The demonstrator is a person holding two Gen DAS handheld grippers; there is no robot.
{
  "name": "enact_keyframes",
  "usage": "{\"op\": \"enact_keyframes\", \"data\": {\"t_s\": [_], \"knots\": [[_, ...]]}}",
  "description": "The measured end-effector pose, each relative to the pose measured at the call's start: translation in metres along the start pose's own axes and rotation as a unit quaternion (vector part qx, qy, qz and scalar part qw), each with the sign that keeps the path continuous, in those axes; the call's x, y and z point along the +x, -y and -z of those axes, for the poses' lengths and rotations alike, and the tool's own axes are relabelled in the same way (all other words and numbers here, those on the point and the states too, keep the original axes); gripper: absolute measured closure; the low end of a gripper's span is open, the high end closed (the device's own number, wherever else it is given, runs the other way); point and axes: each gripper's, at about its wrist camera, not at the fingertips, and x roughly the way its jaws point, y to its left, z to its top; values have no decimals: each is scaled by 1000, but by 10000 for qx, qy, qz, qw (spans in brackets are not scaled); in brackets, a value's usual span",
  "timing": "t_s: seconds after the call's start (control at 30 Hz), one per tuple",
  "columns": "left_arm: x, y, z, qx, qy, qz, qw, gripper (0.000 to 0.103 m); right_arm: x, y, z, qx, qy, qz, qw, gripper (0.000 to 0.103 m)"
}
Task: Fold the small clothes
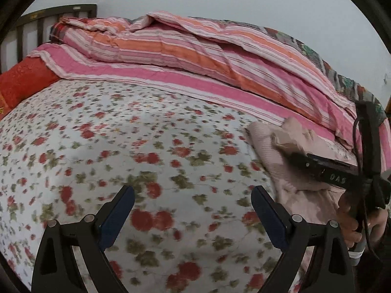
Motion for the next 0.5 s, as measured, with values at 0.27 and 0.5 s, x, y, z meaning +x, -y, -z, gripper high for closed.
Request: {"op": "enact_keyframes", "data": {"t_s": [0.27, 0.5], "knots": [[25, 57, -6, 277, -92, 744, 9968, 10, -98, 61, 27, 52, 701, -56, 9975, 25], [60, 105, -17, 325, -426, 1025, 9933, 42, -142, 170, 66, 514, 729, 1680, 9818, 41]]}}
